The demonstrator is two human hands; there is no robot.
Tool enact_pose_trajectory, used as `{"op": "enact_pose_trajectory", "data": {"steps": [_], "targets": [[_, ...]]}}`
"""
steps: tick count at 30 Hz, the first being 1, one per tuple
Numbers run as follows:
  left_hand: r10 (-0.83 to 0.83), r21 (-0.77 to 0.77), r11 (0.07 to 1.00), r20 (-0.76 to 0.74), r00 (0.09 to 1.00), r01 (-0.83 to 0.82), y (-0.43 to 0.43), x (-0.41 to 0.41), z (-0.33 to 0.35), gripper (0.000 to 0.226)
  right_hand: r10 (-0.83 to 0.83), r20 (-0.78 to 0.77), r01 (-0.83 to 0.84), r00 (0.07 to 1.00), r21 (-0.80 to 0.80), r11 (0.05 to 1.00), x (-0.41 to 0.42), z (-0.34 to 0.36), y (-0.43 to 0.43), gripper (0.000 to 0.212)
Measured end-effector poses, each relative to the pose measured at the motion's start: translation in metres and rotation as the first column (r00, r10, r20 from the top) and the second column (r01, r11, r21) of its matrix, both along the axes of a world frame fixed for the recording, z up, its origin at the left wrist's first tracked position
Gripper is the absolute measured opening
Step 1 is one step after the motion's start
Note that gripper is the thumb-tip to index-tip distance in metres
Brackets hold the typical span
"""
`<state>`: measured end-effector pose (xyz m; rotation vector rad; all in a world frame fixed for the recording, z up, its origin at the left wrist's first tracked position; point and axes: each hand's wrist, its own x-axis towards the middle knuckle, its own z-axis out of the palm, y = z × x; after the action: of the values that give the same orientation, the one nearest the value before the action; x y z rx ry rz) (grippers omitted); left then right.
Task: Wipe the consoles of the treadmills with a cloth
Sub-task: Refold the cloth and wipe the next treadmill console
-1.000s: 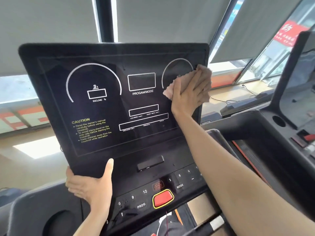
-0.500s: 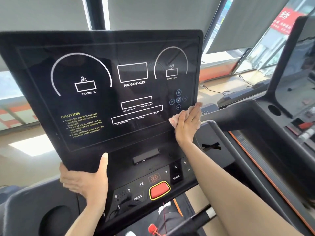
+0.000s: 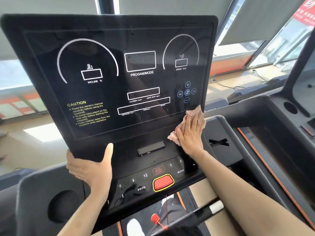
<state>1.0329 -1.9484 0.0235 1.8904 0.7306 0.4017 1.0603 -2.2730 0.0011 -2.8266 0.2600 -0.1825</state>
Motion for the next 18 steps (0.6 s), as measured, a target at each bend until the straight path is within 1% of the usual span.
{"op": "enact_pose_trajectory", "data": {"steps": [4,8,11,15,18], "targets": [[0.002,-0.027,1.000,-0.014,1.000,-0.002,0.002,0.000,0.002,0.115,0.072,0.037,-0.070,0.997,-0.051,0.996,-0.001,-0.003,0.005,0.077],[0.003,-0.047,0.999,-0.004,1.000,-0.004,0.004,-0.003,0.005,0.112,0.179,0.048,-0.171,0.983,-0.141,0.975,-0.003,-0.007,0.013,0.068],[-0.006,-0.051,0.999,0.034,0.999,0.007,0.007,-0.006,0.009,0.104,0.241,0.070,-0.222,0.968,-0.211,0.952,-0.003,-0.010,0.023,0.069],[-0.020,-0.044,0.999,0.083,0.996,0.024,0.010,-0.009,0.011,0.089,0.278,0.109,-0.238,0.954,-0.283,0.929,-0.006,-0.008,0.028,0.063],[-0.064,-0.061,0.996,0.102,0.993,0.071,0.018,-0.009,0.007,0.083,0.359,0.127,-0.308,0.925,-0.305,0.901,-0.009,-0.004,0.035,0.058]]}}
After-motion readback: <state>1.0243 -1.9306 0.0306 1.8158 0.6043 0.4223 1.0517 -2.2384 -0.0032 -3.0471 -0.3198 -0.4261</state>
